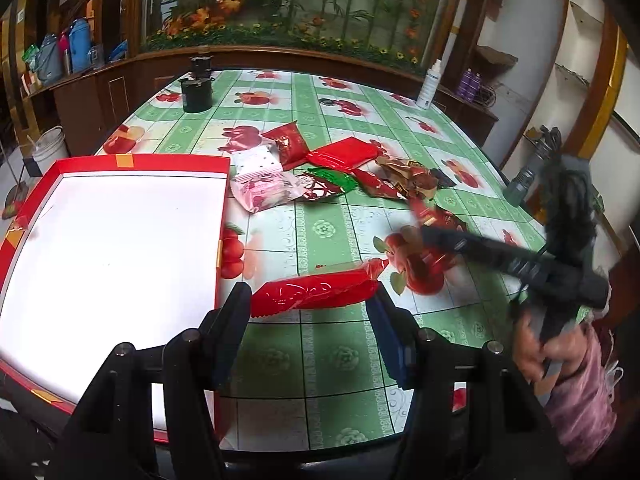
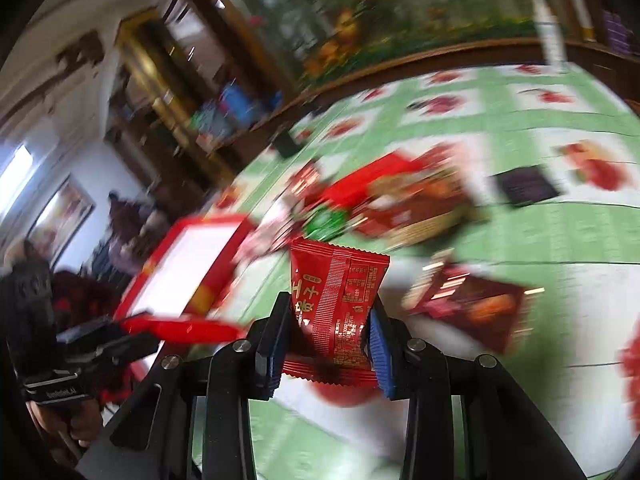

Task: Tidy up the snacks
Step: 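Grasp the long red gold-lettered packet with the left gripper while the right holds its packet, then carry both packets over the white tray and open both grippers to release them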

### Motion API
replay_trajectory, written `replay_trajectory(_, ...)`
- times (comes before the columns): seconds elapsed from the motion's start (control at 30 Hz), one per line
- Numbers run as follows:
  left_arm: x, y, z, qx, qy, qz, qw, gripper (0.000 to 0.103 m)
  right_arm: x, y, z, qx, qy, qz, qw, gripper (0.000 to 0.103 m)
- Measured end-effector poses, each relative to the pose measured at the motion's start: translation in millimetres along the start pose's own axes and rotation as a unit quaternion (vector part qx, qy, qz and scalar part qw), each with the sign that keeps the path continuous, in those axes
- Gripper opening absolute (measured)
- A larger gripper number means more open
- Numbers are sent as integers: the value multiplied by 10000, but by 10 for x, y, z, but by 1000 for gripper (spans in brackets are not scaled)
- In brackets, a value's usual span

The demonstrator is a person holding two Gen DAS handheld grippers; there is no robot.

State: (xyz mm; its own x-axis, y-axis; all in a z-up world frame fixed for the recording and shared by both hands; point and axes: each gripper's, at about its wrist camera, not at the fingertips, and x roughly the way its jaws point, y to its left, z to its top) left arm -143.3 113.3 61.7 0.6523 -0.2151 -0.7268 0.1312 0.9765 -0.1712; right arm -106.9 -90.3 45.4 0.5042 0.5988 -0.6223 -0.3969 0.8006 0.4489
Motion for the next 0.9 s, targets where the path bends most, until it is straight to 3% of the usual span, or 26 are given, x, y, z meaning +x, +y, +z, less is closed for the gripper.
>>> replay_trajectory(0.23,3,-17,-8,121,10,-23,9999,58,395,230,-38,-37,575,4,9983,37)
replay_trajectory(0.37,-13,-29,-10,196,6,-29,9998,58,461,190,-36,92,727,21,9973,38)
replay_trajectory(0.57,-88,57,40,156,-109,13,9998,58,533,170,-17,458,929,502,9934,37)
replay_trajectory(0.8,-166,226,71,23,-190,73,9998,58,741,340,-14,511,1126,769,9893,29)
replay_trajectory(0.9,-162,277,66,-16,-164,19,9999,58,758,409,-20,418,1140,725,9900,33)
